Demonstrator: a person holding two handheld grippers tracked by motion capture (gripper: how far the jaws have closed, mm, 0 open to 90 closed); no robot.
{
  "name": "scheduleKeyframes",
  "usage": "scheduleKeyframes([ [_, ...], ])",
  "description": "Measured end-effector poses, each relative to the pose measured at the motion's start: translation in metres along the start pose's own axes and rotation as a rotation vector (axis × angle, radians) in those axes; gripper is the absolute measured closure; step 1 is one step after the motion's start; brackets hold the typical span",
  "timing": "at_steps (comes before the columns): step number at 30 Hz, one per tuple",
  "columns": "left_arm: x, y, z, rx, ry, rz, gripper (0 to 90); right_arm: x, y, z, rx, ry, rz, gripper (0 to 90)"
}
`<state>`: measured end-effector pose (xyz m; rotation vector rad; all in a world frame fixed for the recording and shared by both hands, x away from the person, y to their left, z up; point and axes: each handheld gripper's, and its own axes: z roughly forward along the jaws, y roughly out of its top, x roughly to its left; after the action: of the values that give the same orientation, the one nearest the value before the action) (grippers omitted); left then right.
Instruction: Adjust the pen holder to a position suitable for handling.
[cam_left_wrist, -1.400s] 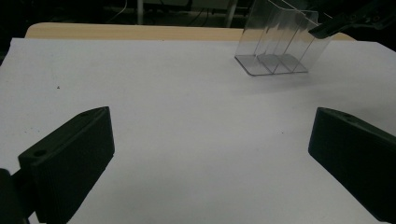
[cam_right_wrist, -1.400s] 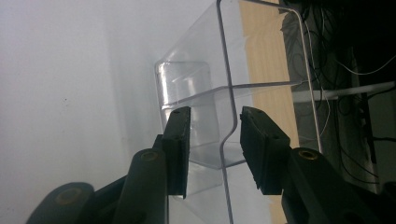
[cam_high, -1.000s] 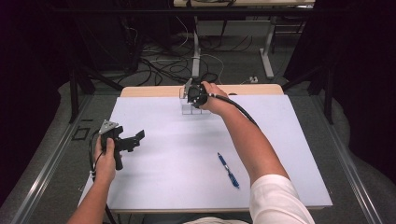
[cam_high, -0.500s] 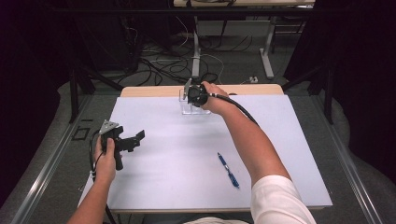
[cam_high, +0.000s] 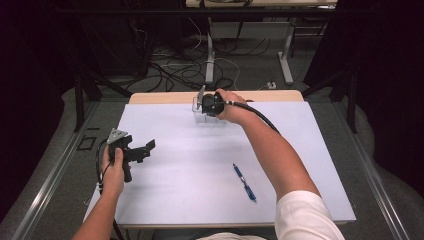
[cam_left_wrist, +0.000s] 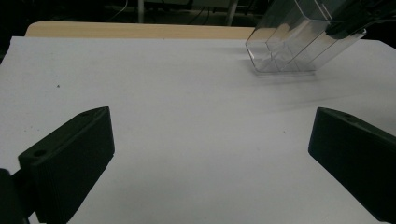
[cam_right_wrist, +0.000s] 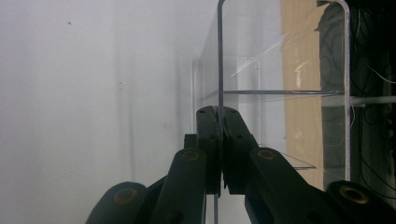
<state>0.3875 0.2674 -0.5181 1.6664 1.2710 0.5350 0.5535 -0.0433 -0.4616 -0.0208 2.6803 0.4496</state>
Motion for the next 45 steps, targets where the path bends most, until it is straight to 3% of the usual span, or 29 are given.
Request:
scheduleKeyframes([
  [9,-0.001,0.000,0.000,0.000,0.002,0.005,0.4,0.013,-0.002,-0.020,0.002,0.001,0.002,87.9],
  [24,-0.003,0.000,0.001,0.007,0.008,0.019,0.4,0.049,-0.014,-0.042,0.017,0.079,-0.002,87.8],
  [36,-0.004,0.000,0.002,0.009,0.010,0.021,0.4,0.063,-0.018,-0.046,0.013,0.117,0.011,87.7],
  [45,-0.004,0.000,0.002,0.009,0.012,0.024,0.4,0.063,-0.020,-0.040,0.030,0.121,0.023,86.3],
])
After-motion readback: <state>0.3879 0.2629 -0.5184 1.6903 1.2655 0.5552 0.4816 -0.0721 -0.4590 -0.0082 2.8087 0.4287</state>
